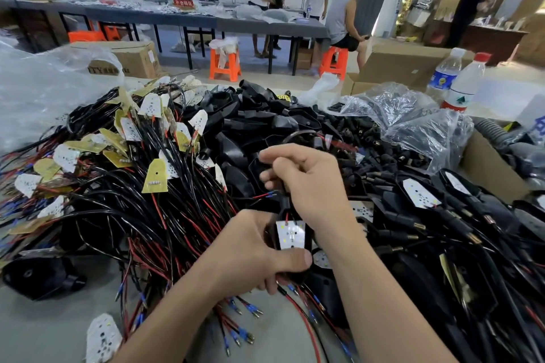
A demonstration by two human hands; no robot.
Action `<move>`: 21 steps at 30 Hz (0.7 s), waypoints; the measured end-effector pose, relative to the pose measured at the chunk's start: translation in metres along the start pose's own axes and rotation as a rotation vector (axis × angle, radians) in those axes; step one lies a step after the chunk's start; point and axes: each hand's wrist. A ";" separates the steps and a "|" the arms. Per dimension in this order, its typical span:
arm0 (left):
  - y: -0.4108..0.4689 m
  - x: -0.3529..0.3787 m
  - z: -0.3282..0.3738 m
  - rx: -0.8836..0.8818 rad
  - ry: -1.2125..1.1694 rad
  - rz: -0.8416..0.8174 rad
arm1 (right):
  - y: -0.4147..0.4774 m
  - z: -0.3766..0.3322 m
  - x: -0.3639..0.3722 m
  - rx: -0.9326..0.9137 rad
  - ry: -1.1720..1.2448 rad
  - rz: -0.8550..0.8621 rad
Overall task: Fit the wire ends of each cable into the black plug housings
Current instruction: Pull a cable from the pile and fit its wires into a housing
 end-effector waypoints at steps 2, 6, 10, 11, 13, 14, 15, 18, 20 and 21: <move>-0.001 0.001 -0.001 -0.016 0.063 -0.010 | -0.006 0.002 -0.002 -0.052 0.060 -0.179; -0.004 0.004 -0.003 -0.037 0.145 0.056 | -0.016 0.012 -0.001 -0.059 0.007 -0.288; -0.001 -0.002 -0.004 0.077 0.084 0.269 | -0.025 0.029 -0.010 0.010 0.085 -0.115; 0.001 -0.004 -0.005 0.119 0.074 0.354 | -0.028 0.031 -0.012 0.020 0.094 -0.121; 0.004 -0.006 -0.009 0.143 0.039 0.558 | -0.032 0.031 -0.012 0.051 0.127 -0.174; 0.006 -0.006 -0.011 0.125 0.015 0.628 | -0.033 0.031 -0.011 0.072 0.140 -0.198; 0.009 -0.005 -0.014 0.103 -0.002 0.669 | -0.034 0.031 -0.011 0.093 0.141 -0.216; 0.015 -0.005 -0.019 0.083 -0.056 0.734 | -0.036 0.034 -0.014 0.147 0.067 -0.297; 0.018 -0.009 -0.018 0.068 -0.205 0.691 | -0.038 0.034 -0.017 0.179 0.030 -0.407; 0.020 -0.011 -0.016 0.049 -0.299 0.653 | -0.039 0.033 -0.017 0.195 0.006 -0.469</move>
Point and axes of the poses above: each hand's wrist, its own y-axis towards the middle knuckle, its own x-axis out of the palm, z = x × y, and after that the axes turned 5 degrees about -y, right-handed
